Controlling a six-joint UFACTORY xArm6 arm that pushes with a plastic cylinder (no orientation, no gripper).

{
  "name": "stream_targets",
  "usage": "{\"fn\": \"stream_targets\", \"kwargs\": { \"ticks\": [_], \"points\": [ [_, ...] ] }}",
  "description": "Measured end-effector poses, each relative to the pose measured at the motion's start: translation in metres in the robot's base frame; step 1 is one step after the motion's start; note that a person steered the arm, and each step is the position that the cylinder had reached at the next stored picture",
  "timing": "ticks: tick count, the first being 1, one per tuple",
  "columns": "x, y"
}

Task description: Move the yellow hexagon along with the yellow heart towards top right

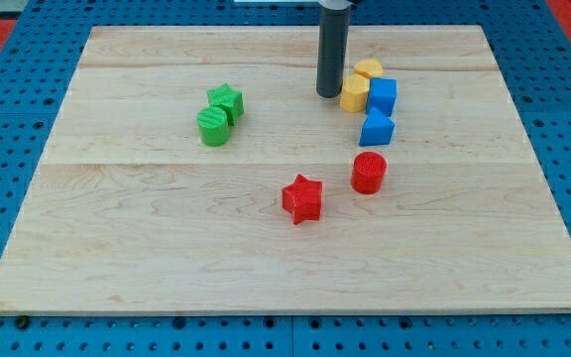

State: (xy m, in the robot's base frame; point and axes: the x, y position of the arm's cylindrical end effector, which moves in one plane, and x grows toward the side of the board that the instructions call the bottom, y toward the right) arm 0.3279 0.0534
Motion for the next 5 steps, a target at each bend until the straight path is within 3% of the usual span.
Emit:
{"fn": "stream_targets", "kwargs": {
  "ticks": [2, 4, 5],
  "points": [
    [0.006, -0.026],
    [0.046, 0.008],
    [0.043, 0.014]
  ]
}}
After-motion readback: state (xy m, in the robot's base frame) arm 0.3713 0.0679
